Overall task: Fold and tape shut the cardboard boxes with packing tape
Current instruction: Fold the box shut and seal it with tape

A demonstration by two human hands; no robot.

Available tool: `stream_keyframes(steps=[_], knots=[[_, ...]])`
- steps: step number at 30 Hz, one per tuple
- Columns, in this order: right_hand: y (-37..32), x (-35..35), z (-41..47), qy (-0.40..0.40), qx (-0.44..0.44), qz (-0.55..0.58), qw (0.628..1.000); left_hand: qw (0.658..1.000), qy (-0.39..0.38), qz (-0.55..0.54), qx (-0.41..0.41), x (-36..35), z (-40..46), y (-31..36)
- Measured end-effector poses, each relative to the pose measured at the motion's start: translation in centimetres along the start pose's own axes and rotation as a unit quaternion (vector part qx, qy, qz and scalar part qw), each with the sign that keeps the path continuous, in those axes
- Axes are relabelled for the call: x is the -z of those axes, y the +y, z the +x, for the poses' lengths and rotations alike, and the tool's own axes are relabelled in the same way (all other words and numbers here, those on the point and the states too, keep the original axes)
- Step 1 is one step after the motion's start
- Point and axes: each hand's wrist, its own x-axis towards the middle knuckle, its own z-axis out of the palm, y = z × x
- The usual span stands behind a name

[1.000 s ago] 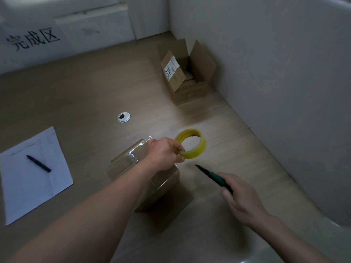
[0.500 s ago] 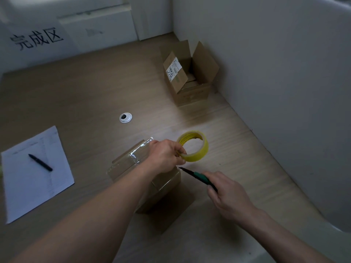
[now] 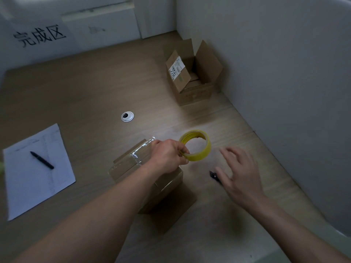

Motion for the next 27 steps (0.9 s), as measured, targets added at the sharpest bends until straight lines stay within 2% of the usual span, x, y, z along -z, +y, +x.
stream_keyframes(steps=[2, 4, 6, 9, 13, 17, 21, 27], knots=[[-2.7, 0.3, 3.1, 0.024, 0.109, 0.011, 0.994, 1.000, 0.003, 0.000, 0.002, -0.1, 0.1, 0.1], [-4.6, 0.0, 5.3, -0.046, 0.160, -0.032, 0.985, 1.000, 0.000, 0.001, 0.002, 0.0, 0.0, 0.1], [-5.3, -0.7, 6.3, -0.152, 0.148, -0.074, 0.974, 1.000, 0.002, -0.003, -0.004, 0.1, -0.1, 0.1], [-5.3, -1.8, 6.5, -0.256, 0.081, -0.032, 0.963, 1.000, 0.013, -0.003, -0.004, -0.1, -0.4, 0.0], [-5.0, -2.6, 6.8, -0.287, 0.007, 0.070, 0.955, 0.999, 0.020, -0.020, -0.018, 0.0, -0.6, -0.3], [-5.1, -3.0, 7.8, -0.335, -0.009, 0.127, 0.934, 0.997, 0.030, -0.025, -0.073, 0.2, -1.8, -1.2], [-5.1, -3.1, 8.7, -0.372, -0.009, 0.096, 0.923, 0.988, 0.016, 0.062, -0.142, 0.4, -2.9, -1.6], [-5.0, -3.3, 9.8, -0.400, 0.058, 0.035, 0.914, 0.986, 0.025, 0.097, -0.131, 0.3, -2.9, -1.4]])
